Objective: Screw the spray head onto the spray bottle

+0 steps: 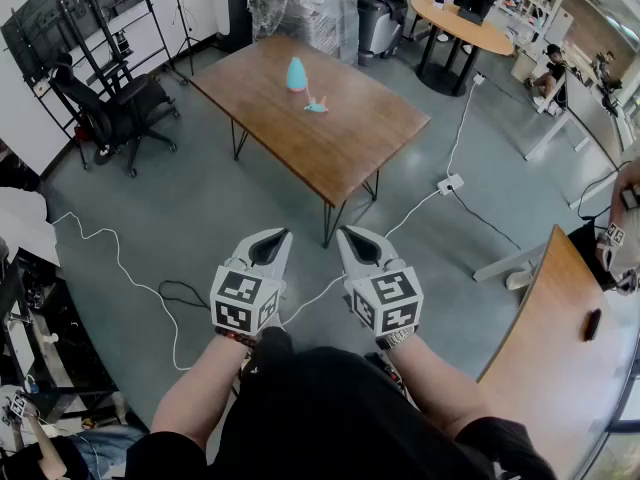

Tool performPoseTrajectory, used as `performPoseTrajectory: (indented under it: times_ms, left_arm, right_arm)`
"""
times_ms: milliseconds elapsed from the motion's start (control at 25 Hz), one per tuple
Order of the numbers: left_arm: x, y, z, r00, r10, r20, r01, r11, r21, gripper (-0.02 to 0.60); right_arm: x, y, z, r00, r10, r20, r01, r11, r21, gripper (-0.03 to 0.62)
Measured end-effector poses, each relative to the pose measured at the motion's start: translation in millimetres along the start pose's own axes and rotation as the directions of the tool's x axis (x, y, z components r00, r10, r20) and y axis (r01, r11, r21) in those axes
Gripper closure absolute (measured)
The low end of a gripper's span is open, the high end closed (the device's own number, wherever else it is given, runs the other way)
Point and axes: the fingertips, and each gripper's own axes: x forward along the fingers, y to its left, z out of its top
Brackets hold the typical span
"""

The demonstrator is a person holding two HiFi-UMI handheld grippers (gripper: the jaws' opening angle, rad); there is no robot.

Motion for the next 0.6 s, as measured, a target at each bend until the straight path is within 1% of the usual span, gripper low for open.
performPoseTrajectory:
  times_ms: [120, 320, 480, 600]
  left_arm:
    - [7.1, 33.5, 1.8, 1.000, 0.004, 0.009, -0.004, 1.000, -0.009, 0.565]
    - [17.1, 101.6, 11.4, 1.000, 0.007, 0.022, -0.006, 1.000, -0.029, 0.566]
    - [24.9, 159.5, 16.9, 1.000, -0.004, 0.016, 0.005, 0.999, -0.036, 0.565]
    - [28.3, 194.8, 25.3, 1.000, -0.018, 0.015, 0.019, 0.999, -0.028, 0.565]
  right_arm:
    - [31.9, 3.2, 6.8, 1.000, -0.003, -0.005, 0.003, 1.000, -0.010, 0.602]
    - [95.1, 12.5, 21.0, 1.000, -0.009, -0.027, 0.008, 1.000, -0.026, 0.603]
    - [148.6, 16.0, 34.6, 0.999, -0.037, -0.037, 0.036, 0.999, -0.024, 0.602]
    - [180.1, 17.4, 46.0, 0.997, -0.060, -0.042, 0.059, 0.998, -0.026, 0.603]
